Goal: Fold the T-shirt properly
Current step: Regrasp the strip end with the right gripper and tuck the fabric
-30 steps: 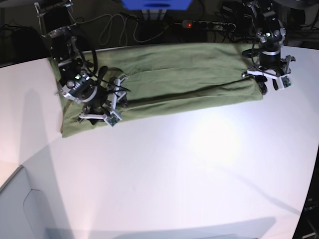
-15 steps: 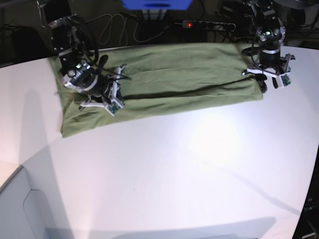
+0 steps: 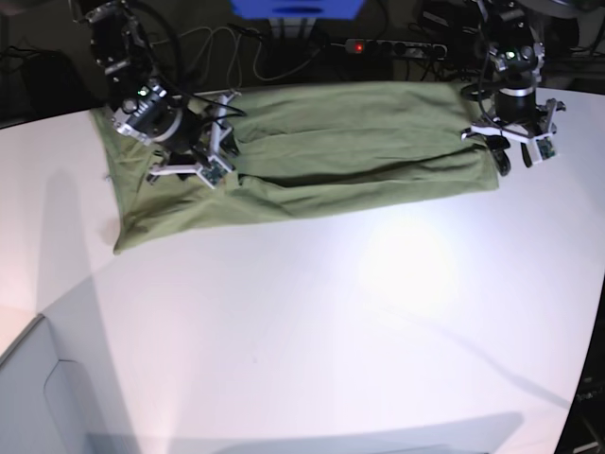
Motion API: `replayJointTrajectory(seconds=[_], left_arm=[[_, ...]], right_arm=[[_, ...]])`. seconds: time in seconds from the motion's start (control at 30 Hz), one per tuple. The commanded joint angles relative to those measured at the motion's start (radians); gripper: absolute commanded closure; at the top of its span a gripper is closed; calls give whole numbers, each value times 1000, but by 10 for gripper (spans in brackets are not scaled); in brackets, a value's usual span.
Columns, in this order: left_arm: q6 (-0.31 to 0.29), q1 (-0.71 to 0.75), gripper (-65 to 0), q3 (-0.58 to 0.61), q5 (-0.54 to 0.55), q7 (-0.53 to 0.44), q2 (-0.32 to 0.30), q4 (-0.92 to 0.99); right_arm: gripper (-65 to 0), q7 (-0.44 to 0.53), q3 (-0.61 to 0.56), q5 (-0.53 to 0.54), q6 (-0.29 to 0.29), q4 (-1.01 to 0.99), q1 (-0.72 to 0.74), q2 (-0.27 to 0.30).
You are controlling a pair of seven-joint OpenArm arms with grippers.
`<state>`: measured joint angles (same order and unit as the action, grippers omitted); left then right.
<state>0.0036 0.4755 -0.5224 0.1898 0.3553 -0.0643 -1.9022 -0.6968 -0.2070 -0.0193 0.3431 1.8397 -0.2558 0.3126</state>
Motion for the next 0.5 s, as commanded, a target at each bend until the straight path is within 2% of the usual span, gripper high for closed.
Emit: replayJointTrajectory(seconds=[0.0,0.07,0.13,0.23,0.47], left_arm=[[5,-2,-276,-5,1,-26,-7,-21],[5,-4,-276,-5,1,-26,-12,-13],[5,-5,-277,-5,1,-26,-12,-7],[5,-18,-277,-3,1,-26,-9,8],[5,-41,-277,-3,1,-26,-10,51]], right_arm=[[-273,21,8,9,14,19,10,4],[-336,22,28,9,14,21,11,13],[-370,24,65,9,14,22,11,13],[-373,24,111,14,14,22,11,10],[-373,25,129,9,14,19,45,-2]])
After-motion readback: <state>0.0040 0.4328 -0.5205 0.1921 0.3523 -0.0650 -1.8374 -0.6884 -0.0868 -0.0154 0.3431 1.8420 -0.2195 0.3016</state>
